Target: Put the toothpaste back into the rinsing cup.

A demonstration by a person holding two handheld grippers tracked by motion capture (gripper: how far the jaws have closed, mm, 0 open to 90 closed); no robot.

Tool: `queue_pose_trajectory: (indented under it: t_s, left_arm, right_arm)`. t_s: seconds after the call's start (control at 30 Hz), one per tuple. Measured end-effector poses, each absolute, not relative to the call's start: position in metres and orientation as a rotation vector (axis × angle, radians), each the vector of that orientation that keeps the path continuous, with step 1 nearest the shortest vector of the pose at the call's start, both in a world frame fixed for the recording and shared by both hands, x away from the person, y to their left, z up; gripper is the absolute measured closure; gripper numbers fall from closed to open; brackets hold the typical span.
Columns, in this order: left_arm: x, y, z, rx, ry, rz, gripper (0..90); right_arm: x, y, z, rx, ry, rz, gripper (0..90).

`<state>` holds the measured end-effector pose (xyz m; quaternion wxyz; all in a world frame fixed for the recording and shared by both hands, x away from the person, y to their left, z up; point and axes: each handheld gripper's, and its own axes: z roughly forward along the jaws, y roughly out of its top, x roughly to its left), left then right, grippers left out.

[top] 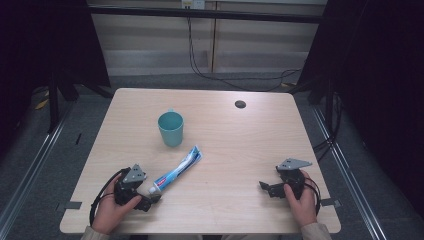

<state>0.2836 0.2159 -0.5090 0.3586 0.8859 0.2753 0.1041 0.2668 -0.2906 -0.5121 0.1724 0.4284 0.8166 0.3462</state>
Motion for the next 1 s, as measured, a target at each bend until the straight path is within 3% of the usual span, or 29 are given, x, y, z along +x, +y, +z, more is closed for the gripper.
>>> queue_pose_trajectory:
  t_s: [0.47, 1.0]
  left_arm:
    - [0.284, 0.212, -0.507, 2.3, 0.74, 0.262, 0.0]
    - [0.291, 0.205, -0.493, 2.326, 0.773, 0.153, 4.7]
  right_arm:
    - [0.267, -0.291, -0.512, 1.215, 2.317, 0.983, 8.4]
    - [0.267, -0.291, -0.512, 1.216, 2.317, 0.983, 8.4]
